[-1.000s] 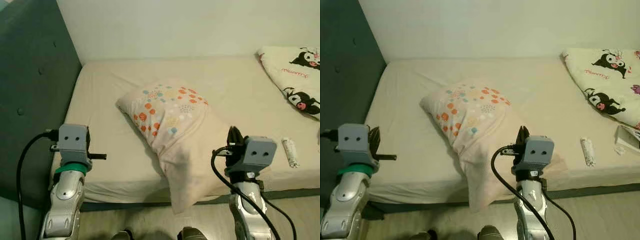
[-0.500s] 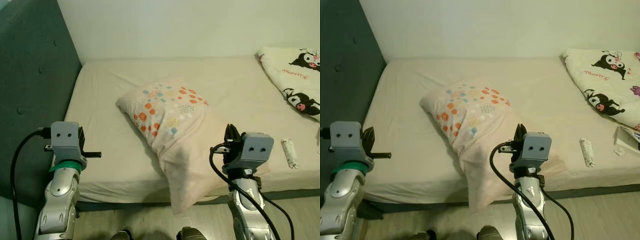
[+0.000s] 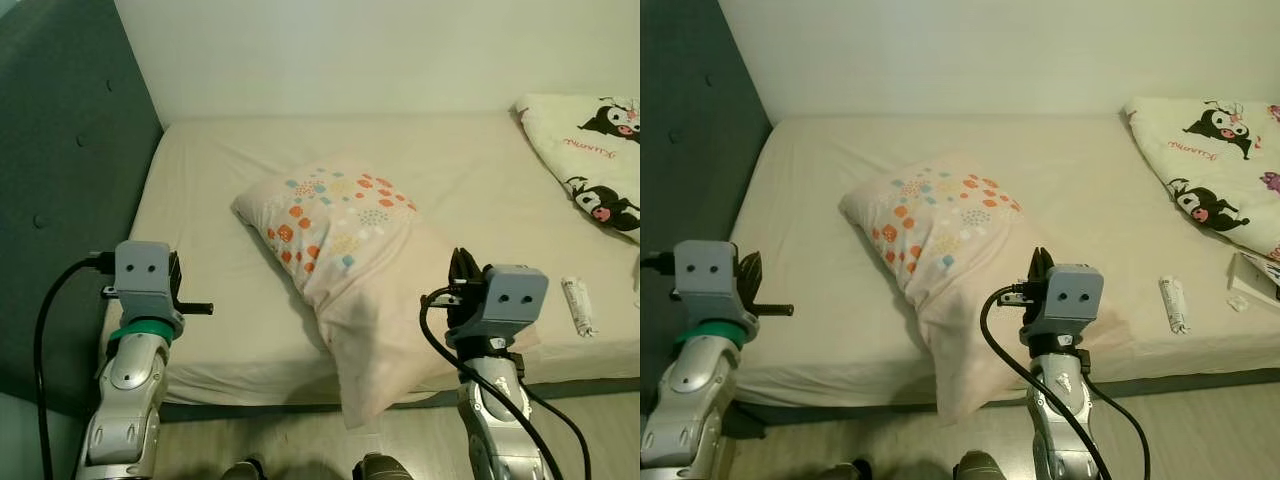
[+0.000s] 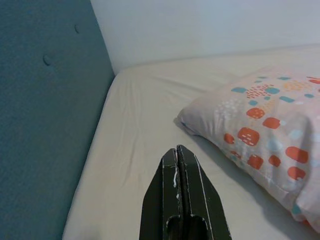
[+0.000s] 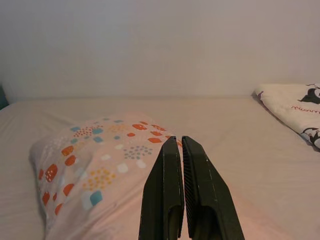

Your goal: Clean up the room

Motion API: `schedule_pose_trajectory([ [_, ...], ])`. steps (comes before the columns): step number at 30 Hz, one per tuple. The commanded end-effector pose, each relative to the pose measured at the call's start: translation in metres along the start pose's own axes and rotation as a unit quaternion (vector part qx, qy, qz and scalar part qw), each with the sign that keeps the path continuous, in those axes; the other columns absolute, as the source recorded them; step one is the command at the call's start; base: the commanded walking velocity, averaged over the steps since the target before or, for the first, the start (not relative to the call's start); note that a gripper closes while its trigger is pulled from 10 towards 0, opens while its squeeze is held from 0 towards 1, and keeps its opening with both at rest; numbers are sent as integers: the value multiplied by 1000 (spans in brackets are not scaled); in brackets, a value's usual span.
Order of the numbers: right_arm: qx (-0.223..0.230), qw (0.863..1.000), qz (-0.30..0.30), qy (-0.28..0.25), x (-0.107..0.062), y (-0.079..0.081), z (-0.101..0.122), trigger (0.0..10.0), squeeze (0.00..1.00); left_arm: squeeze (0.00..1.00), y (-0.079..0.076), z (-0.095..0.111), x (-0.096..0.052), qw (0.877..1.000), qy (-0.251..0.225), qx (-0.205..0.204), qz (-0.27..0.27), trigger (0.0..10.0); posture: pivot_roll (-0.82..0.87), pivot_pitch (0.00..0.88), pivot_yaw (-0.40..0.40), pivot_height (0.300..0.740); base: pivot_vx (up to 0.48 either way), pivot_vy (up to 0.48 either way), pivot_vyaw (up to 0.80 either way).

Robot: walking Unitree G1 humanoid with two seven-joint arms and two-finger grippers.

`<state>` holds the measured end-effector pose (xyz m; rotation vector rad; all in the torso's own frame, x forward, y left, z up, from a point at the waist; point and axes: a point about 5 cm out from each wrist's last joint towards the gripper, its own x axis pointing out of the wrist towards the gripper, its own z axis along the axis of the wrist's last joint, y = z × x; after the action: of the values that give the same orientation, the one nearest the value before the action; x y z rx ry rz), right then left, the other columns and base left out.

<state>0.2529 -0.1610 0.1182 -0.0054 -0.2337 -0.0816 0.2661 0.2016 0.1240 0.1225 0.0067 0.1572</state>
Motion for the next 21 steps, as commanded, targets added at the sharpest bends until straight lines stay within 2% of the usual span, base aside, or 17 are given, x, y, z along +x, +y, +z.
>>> schedule_pose_trajectory([
  [1, 3, 1000, 2, 11, -2, 0, -4, 10000, 0, 0, -1, -1, -2, 1000, 1, 4, -1, 10000, -54, 12, 1, 740, 0, 0, 0],
  [11, 5, 1000, 4, 13, 3, 1, -4, 10000, 0, 0, 1, -4, -4, 1000, 5, 10, 5, 10000, -47, 4, 2, 740, 0, 0, 0],
  [16, 6, 1000, 6, 12, 4, 0, -6, 10000, 0, 0, -3, -4, -3, 1000, 4, 8, 1, 10000, -39, 0, 0, 740, 0, 0, 0],
  [21, 15, 1000, 12, 0, 13, 6, -1, 10000, 0, 0, -6, 5, 8, 1000, -13, 7, -3, 10000, -38, 0, 2, 740, 0, 0, 0],
])
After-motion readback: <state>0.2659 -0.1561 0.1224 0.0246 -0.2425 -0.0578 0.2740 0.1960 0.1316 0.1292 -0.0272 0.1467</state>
